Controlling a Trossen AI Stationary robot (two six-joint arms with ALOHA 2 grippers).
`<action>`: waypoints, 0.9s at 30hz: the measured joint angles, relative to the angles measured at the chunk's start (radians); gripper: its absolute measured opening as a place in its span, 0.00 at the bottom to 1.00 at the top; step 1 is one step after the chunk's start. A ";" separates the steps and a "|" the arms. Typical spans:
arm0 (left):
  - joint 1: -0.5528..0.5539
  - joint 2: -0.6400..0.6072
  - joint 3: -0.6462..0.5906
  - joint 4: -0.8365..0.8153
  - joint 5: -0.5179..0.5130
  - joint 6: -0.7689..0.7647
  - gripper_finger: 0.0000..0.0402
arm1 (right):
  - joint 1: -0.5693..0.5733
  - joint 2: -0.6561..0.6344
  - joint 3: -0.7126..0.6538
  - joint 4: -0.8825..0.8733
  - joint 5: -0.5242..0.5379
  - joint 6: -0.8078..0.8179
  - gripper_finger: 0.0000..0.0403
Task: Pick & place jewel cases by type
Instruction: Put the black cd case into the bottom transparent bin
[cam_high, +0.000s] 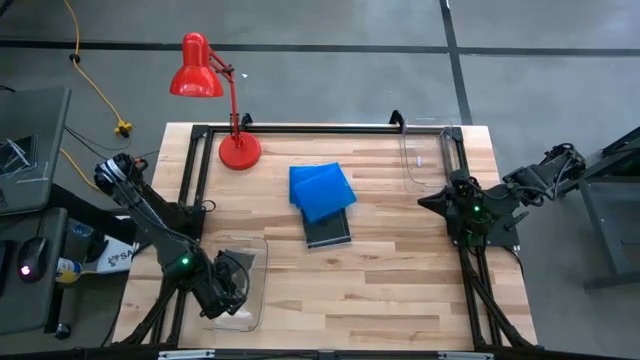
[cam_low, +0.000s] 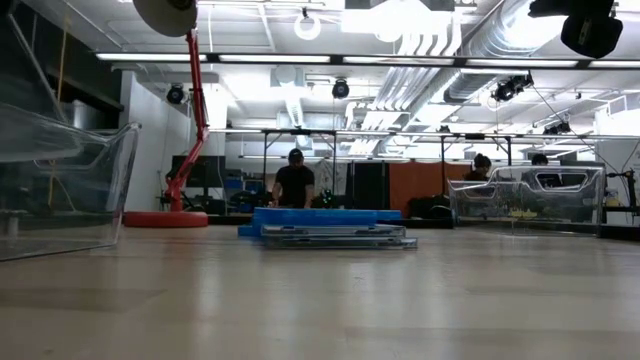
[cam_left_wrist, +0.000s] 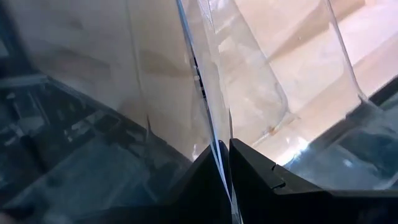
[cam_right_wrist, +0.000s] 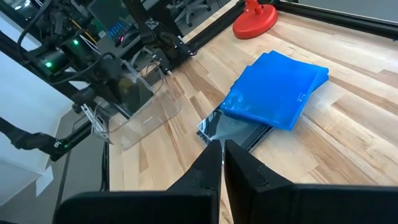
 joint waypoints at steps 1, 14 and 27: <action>0.010 0.002 0.000 0.003 -0.002 0.001 0.18 | 0.000 0.000 0.000 0.000 0.002 0.000 0.00; 0.124 0.105 0.000 0.096 0.035 0.033 0.18 | 0.000 0.000 0.000 0.000 0.027 -0.003 0.00; 0.185 0.189 0.002 0.296 0.019 0.089 0.18 | 0.000 0.000 0.000 -0.009 0.028 -0.011 0.00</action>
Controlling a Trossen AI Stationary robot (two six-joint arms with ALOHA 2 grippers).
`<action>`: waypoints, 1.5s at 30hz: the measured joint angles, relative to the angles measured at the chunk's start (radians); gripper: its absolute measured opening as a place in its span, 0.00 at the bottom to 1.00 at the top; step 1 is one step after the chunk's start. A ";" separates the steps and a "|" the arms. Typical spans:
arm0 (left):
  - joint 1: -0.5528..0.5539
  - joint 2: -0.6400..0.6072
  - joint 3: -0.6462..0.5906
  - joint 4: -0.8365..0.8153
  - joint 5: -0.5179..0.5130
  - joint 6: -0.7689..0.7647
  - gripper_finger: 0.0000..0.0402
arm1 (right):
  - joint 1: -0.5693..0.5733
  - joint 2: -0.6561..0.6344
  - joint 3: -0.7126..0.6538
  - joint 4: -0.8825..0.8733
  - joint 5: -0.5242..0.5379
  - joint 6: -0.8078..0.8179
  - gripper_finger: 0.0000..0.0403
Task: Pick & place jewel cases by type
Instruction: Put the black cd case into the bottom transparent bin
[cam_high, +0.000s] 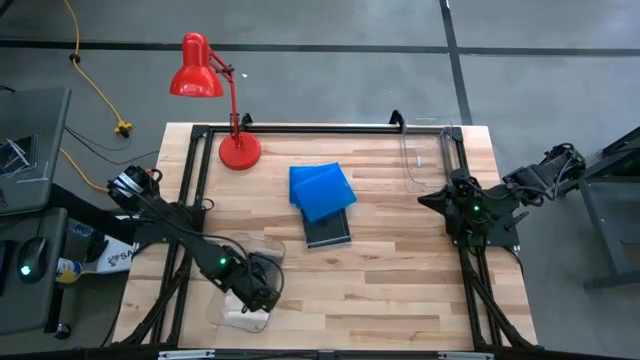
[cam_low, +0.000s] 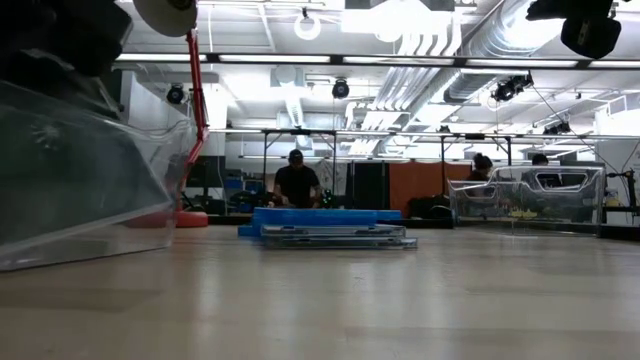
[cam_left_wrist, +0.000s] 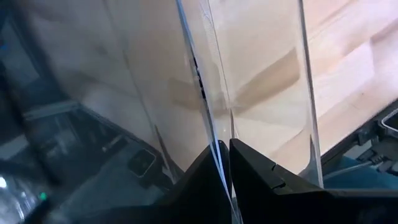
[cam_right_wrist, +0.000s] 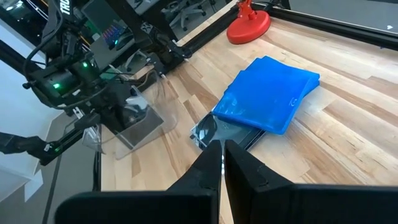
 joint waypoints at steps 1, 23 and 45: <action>0.002 0.000 -0.001 0.001 -0.002 0.009 0.18 | 0.000 0.000 0.000 -0.002 0.000 0.000 0.00; -0.001 -0.007 0.256 -0.419 -0.017 0.067 0.57 | 0.000 0.000 0.000 -0.042 -0.034 0.002 0.01; -0.001 0.007 0.291 -0.438 -0.057 0.123 0.60 | 0.000 0.000 0.000 -0.060 -0.032 0.001 0.02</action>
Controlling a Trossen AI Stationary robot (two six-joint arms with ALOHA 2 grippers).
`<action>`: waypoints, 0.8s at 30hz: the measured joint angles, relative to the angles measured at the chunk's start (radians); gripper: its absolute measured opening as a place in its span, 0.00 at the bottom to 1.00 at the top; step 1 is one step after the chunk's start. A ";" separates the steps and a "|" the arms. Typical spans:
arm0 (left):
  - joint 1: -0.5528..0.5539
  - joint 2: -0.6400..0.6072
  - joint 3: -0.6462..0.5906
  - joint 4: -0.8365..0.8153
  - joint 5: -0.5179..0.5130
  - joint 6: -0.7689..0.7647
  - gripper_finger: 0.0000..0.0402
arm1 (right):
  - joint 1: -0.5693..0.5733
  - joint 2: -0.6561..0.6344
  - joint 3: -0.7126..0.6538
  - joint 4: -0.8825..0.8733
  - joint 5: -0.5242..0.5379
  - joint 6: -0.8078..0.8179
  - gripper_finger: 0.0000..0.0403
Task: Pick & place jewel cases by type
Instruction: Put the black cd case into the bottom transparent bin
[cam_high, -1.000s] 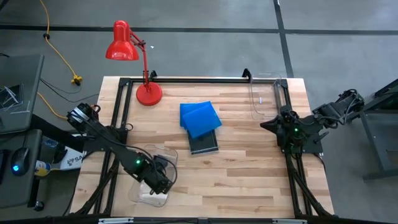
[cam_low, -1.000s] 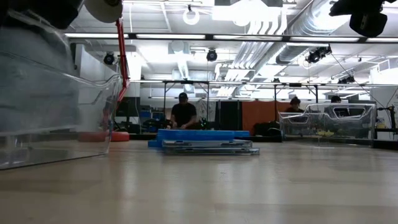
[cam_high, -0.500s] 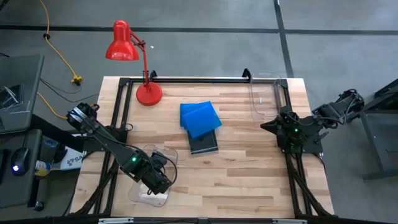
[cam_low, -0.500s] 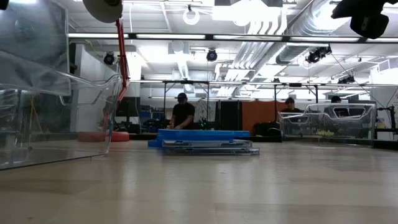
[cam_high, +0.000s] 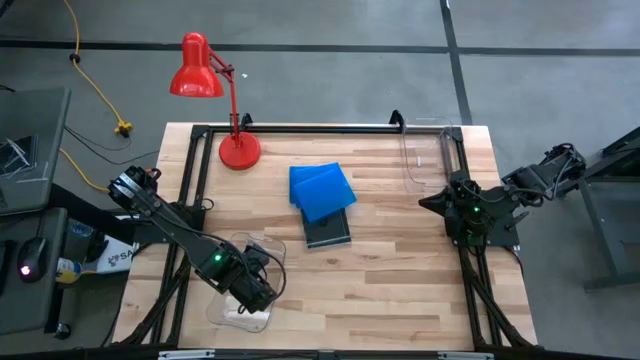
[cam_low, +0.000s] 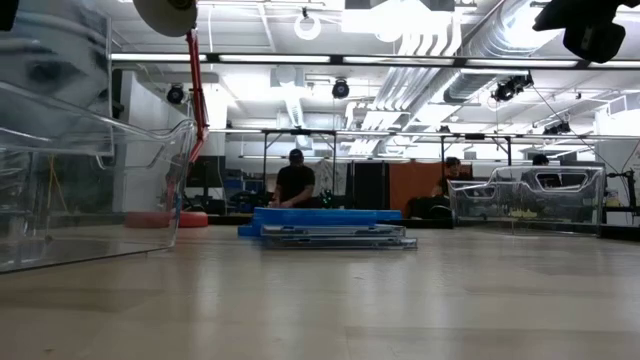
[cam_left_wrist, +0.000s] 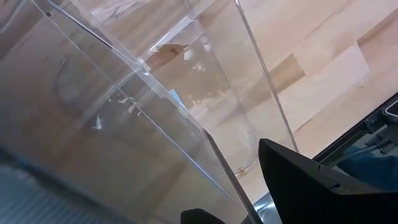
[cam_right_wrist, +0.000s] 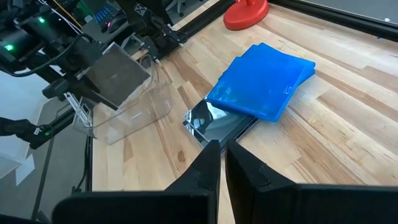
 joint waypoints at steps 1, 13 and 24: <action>0.000 0.000 0.000 0.004 -0.001 0.006 0.60 | 0.000 0.000 0.000 0.000 0.000 0.000 0.02; 0.000 0.000 -0.090 0.156 0.004 0.082 0.60 | 0.000 0.000 0.000 0.000 0.000 0.001 0.01; 0.000 0.000 -0.102 0.081 0.038 0.236 0.60 | 0.000 0.000 0.000 0.000 0.000 0.008 0.02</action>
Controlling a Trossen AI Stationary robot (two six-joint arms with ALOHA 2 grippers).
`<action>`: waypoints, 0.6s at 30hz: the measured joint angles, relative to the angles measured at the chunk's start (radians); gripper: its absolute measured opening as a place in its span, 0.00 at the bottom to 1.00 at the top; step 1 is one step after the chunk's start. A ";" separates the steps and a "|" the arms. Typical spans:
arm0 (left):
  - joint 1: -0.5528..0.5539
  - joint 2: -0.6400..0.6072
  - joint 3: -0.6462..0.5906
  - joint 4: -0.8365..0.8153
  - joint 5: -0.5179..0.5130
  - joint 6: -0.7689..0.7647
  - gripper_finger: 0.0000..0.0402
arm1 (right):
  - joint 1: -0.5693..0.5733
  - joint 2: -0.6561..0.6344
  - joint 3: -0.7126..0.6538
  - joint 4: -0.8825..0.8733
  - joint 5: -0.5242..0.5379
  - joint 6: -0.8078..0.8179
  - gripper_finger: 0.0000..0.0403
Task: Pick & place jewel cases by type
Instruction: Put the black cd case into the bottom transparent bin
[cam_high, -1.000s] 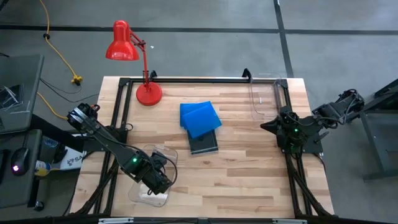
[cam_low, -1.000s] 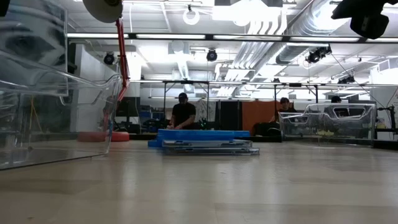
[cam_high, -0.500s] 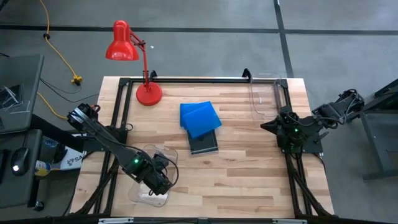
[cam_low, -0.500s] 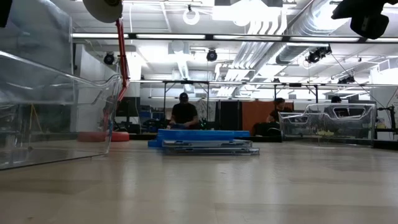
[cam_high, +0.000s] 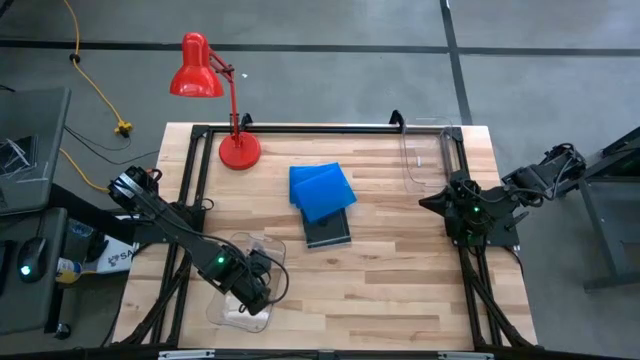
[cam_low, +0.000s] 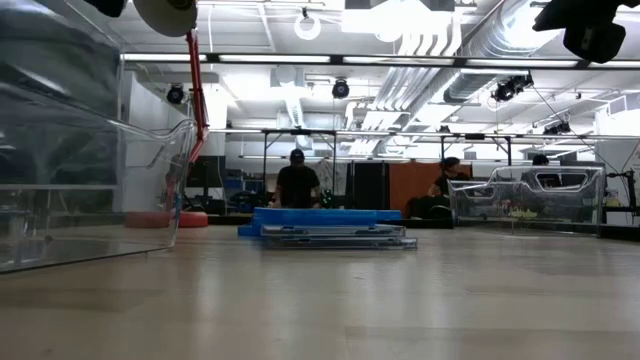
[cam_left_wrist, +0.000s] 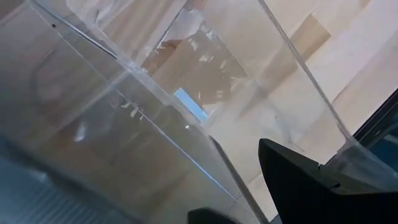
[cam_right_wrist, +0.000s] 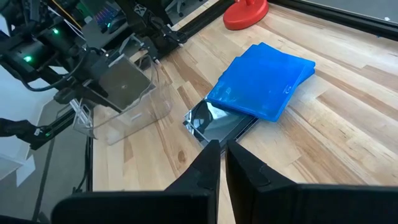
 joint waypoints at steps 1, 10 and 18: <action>0.000 0.000 0.000 0.002 -0.004 0.012 0.60 | 0.000 0.000 0.000 0.000 0.000 0.001 0.02; 0.000 0.006 0.000 0.005 -0.031 0.193 0.60 | 0.000 0.000 0.000 0.000 0.000 0.002 0.03; 0.000 0.006 0.000 0.003 -0.015 0.280 0.59 | 0.000 0.000 0.000 0.000 0.000 0.002 0.03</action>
